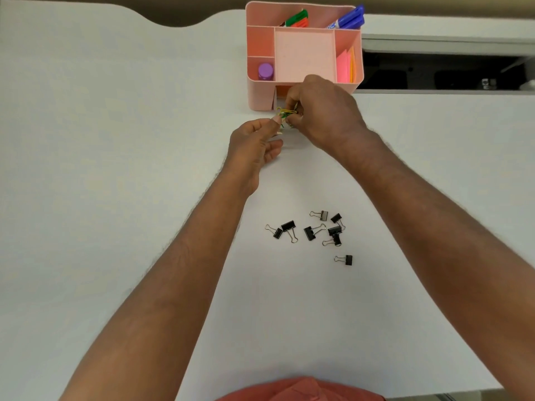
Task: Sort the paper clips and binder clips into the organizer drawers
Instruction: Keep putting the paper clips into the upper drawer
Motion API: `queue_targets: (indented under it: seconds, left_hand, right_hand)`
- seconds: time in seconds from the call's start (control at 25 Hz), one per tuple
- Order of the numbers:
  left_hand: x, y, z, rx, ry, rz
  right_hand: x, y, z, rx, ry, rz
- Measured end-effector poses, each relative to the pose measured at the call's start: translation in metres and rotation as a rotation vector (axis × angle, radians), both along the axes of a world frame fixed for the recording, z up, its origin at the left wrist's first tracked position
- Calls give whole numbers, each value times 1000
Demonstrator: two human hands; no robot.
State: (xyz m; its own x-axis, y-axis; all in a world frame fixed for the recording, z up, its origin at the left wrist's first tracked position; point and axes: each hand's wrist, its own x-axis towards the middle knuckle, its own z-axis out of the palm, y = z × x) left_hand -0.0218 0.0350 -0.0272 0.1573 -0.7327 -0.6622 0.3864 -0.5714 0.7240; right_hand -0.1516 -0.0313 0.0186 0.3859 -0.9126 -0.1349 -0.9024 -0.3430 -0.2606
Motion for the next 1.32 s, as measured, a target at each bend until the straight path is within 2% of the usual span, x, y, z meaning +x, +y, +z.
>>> queue_targets:
  seconds: [0.2,0.32,0.44,0.52,0.64,0.92,1.04,1.16,1.32]
  left_hand:
    - [-2,1,4,-25,-112,27]
    - [-5,2,5,-107,-375,65]
    - [-7,2,10,-301,-673,25]
    - [-8,-1,12,-402,-753,-64]
    - [-9,-6,8,-431,-881,-193]
    - [-1,-6,3,-432,-895,-246]
    - [-5,-7,5,-410,-797,-252]
    - [-2,-8,5,-375,-734,-221]
    - [-1,-6,6,-362,-699,-206]
  right_hand:
    - [-13,4,12,-14,-76,-33]
    - [-18,2,13,6,-94,-36]
    - [-22,0,12,65,-141,-60]
    - [-26,0,11,102,-192,-75]
    - [-30,3,13,124,-304,-127]
    - [-49,59,19,126,-523,-344]
    - [-65,113,-5,266,-421,-414]
    - [-74,156,-28,415,-298,-379]
    - [-79,176,-39,392,-168,-319]
